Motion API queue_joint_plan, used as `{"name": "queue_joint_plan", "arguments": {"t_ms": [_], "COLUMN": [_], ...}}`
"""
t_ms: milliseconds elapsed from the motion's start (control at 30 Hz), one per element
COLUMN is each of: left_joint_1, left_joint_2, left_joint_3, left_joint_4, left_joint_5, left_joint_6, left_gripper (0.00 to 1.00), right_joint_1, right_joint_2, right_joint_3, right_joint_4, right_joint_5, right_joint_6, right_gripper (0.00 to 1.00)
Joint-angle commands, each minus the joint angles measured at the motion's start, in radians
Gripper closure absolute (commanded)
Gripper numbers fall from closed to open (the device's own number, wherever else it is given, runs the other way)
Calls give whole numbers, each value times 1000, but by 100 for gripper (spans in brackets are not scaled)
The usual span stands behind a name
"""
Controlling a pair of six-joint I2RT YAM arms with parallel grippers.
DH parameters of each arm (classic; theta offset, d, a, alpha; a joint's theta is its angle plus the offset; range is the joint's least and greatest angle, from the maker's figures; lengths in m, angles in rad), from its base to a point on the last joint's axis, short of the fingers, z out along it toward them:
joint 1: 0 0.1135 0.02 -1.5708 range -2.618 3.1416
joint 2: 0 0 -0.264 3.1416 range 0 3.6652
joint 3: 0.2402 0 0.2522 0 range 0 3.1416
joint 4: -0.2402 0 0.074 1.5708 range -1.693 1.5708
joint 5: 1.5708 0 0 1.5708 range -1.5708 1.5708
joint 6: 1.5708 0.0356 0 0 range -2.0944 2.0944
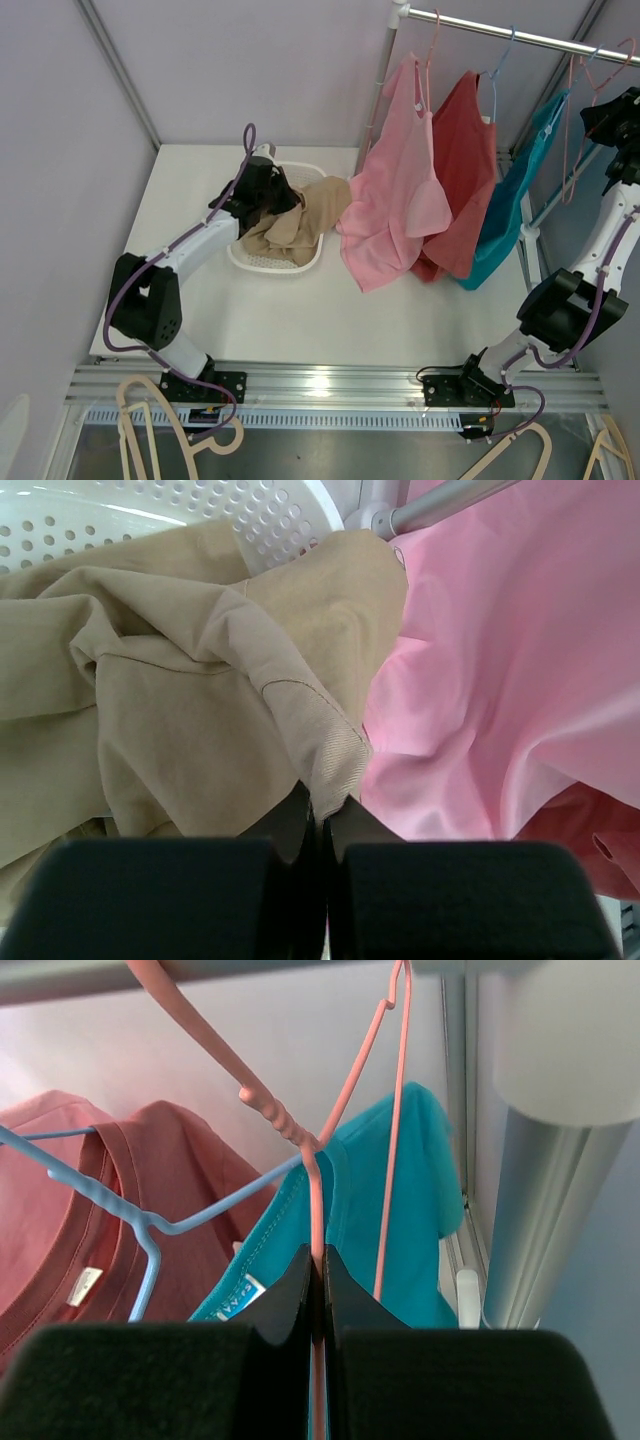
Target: Remove the t-shirt from the hanger
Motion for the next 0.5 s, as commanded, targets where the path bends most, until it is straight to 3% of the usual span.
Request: {"name": "queue_joint_plan", "arguments": {"t_ms": [0, 133, 167, 200, 267, 333, 367, 467], "left_joint_1": [-14, -20, -22, -23, -25, -28, -28, -39], "left_joint_2": [-56, -60, -66, -76, -128, -159, -174, -198], "left_joint_3": [-11, -25, -30, -62, -99, -146, -149, -143], "left_joint_4": [37, 45, 38, 52, 98, 137, 135, 92], "left_joint_5": [-40, -40, -73, -102, -106, -126, -129, -173], "left_joint_6": [28, 39, 36, 33, 38, 42, 47, 38], "left_gripper": [99, 99, 93, 57, 40, 6, 3, 1], "right_joint_1": [-2, -2, -2, -2, -2, -2, -2, -3], "right_joint_2": [-67, -118, -126, -142, -159, -164, -162, -143], "right_joint_3": [-3, -49, -54, -72, -88, -80, -66, 24], "right_joint_4": [6, -14, -19, -24, -16, -33, -48, -142], "right_joint_5": [-15, 37, 51, 84, 114, 138, 149, 180], "right_joint_6": [-18, -31, -22, -16, -8, -2, 0, 9], "right_gripper": [99, 99, 99, 98, 95, 91, 84, 82]}}
